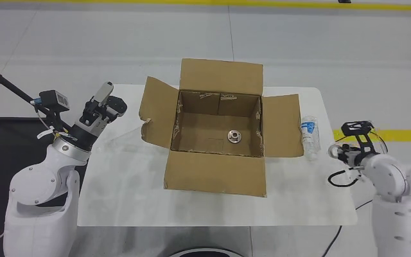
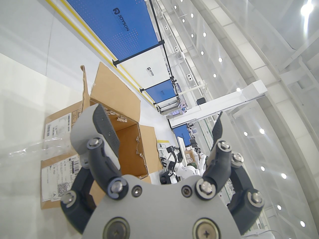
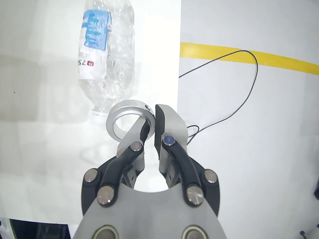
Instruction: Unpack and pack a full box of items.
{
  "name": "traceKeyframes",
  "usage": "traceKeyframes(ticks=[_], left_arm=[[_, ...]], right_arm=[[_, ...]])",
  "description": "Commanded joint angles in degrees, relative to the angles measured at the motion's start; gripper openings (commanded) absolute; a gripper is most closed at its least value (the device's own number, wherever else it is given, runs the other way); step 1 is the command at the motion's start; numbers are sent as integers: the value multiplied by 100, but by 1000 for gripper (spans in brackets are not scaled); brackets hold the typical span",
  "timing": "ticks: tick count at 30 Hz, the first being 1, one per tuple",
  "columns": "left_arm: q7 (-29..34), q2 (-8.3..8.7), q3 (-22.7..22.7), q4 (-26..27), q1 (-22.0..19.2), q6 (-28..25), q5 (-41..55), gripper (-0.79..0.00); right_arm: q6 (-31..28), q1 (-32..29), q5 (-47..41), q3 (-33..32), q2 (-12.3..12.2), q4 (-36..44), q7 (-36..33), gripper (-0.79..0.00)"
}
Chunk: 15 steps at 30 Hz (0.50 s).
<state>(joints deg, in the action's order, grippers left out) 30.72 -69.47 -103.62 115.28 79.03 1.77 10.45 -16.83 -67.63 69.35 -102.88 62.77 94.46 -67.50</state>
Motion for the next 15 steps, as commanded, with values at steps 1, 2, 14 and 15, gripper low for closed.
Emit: traceKeyframes(ticks=[1, 2, 14, 15], left_arm=[[0, 0, 0, 0, 0, 0, 0, 0], [0, 0, 0, 0, 0, 0, 0, 0], [0, 0, 0, 0, 0, 0, 0, 0], [0, 0, 0, 0, 0, 0, 0, 0]], right_arm=[[18, -1, 156, 132, -7, -78, -64, -785], [27, 12, 219, 198, -9, -139, -74, -785], [29, 339, 535, 713, -36, -918, -116, -785], [21, 352, 531, 731, -39, -948, -125, -785]])
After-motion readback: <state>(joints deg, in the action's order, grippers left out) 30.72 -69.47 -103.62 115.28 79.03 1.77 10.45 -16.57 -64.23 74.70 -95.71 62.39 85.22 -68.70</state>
